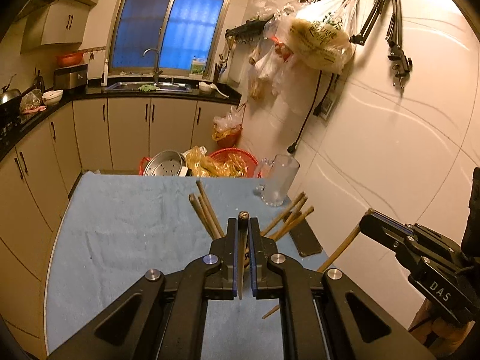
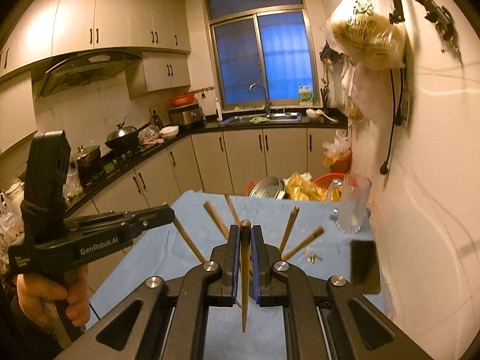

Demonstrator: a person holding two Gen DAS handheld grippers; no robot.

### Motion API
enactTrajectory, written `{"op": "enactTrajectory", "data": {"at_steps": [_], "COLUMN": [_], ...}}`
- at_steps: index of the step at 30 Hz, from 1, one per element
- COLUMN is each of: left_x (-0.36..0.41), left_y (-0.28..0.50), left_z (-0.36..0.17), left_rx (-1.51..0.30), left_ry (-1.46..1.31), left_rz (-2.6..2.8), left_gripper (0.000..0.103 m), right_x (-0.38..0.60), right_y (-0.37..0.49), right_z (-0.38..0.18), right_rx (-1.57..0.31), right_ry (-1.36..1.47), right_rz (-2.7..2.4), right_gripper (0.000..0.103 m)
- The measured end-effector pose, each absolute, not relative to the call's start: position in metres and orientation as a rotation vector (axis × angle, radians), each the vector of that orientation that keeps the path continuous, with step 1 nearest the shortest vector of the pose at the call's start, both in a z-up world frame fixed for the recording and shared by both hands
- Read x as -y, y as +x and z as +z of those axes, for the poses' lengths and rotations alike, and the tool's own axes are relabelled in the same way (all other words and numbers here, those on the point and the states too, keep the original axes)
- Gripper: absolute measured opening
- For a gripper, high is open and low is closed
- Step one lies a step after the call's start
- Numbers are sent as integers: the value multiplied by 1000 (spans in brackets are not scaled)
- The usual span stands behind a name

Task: Organize utensils
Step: 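Lift both held chopsticks and carry them over the black cup, then lower both held chopsticks into the black cup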

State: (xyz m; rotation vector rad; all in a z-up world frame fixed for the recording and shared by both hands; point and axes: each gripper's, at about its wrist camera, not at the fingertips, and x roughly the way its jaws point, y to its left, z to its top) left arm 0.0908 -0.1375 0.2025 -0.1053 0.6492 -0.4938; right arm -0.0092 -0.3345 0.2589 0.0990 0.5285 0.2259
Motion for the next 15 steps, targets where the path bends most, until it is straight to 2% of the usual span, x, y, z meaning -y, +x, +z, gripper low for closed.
{"op": "enactTrajectory", "data": {"at_steps": [15], "left_x": [132], "left_y": [97], "left_z": [262], "left_rx": [-516], "left_ry": [-143], "left_rz": [-502], "left_gripper": [6], "right_x": [340], "right_y": [-3], "right_z": [311], "right_rx": [-373], "right_ry": [100], "right_rz": [174], "right_gripper": [8]}}
